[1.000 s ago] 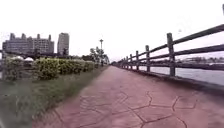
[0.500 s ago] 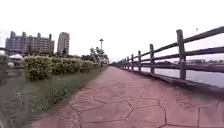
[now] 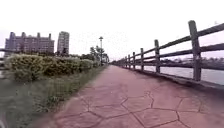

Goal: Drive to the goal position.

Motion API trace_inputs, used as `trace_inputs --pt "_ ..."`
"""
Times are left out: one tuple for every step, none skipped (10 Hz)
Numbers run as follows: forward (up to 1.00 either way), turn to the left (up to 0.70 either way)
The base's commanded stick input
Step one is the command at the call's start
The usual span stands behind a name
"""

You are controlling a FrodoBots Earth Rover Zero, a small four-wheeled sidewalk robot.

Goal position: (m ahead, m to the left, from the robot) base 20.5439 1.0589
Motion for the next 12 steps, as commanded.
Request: trace_inputs --pt "1.0 0.0" --pt "1.0 0.0" --pt "1.0 0.0" --pt "1.0 0.0" --pt "1.0 0.0" --pt "1.0 -0.19" --pt "1.0 -0.39" --pt "1.0 -0.02" --pt "1.0 0.0" --pt "1.0 0.0" --pt "1.0 0.0" --pt "1.0 -0.06"
